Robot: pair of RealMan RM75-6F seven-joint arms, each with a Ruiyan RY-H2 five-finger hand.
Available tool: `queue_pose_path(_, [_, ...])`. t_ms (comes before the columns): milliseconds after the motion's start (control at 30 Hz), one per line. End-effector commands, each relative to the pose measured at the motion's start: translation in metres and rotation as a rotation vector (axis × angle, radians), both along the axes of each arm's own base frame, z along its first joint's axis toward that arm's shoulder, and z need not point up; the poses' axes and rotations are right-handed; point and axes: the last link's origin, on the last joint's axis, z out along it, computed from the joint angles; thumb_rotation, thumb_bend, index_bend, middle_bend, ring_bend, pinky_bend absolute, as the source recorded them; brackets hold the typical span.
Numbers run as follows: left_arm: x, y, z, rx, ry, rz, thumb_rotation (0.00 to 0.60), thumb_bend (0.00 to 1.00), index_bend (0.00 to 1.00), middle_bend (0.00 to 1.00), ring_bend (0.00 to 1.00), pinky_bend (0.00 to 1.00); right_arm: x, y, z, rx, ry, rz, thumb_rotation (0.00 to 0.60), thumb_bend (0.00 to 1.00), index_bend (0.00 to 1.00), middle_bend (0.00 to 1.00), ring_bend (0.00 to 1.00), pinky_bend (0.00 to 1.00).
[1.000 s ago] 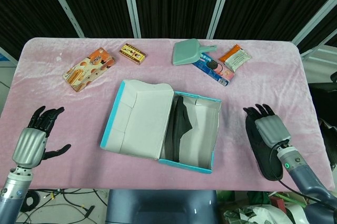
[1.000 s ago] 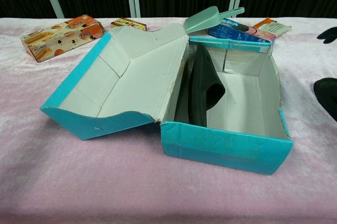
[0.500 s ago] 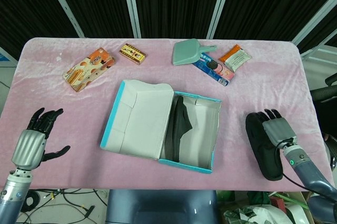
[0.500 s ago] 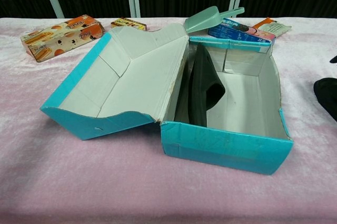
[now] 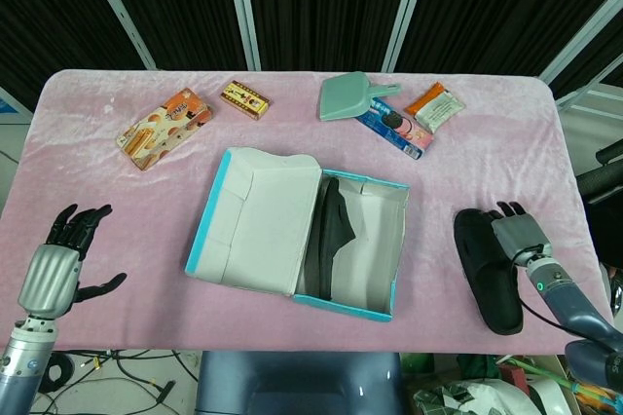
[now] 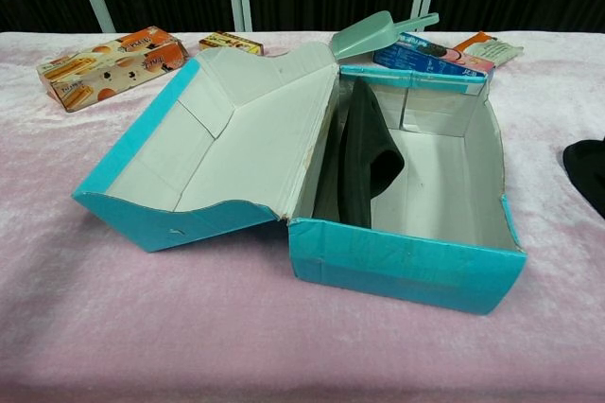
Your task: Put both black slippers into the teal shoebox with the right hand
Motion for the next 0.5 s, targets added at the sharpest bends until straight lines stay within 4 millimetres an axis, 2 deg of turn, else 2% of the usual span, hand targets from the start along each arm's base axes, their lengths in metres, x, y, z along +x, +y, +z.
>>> queue_pose_path(33, [-0.001, 0.0, 0.0, 0.002, -0.001, 0.002, 0.6, 0.01, 0.01, 0.16, 0.12, 0.07, 0.0, -0.004, -0.001, -0.008, -0.015, -0.004, 0.6, 0.2, 0.37, 0.36, 0.14, 0.07])
queue_pose_path(167, [-0.002, 0.001, -0.001, -0.001, -0.003, 0.003, 0.6, 0.01, 0.01, 0.16, 0.12, 0.07, 0.002, -0.003, 0.004, -0.021, -0.03, 0.007, 0.6, 0.22, 0.51, 0.44, 0.21, 0.09])
queue_pose_path(367, [-0.002, 0.002, -0.003, -0.006, -0.006, 0.0, 0.6, 0.01, 0.01, 0.16, 0.12, 0.07, 0.008, -0.001, 0.009, -0.035, -0.049, 0.024, 0.6, 0.22, 0.52, 0.44, 0.22, 0.09])
queue_pose_path(500, [-0.003, 0.002, -0.002, -0.003, -0.007, 0.0, 0.6, 0.01, 0.01, 0.16, 0.12, 0.07, 0.018, 0.001, 0.014, -0.055, -0.068, 0.057, 0.6, 0.22, 0.52, 0.45, 0.23, 0.09])
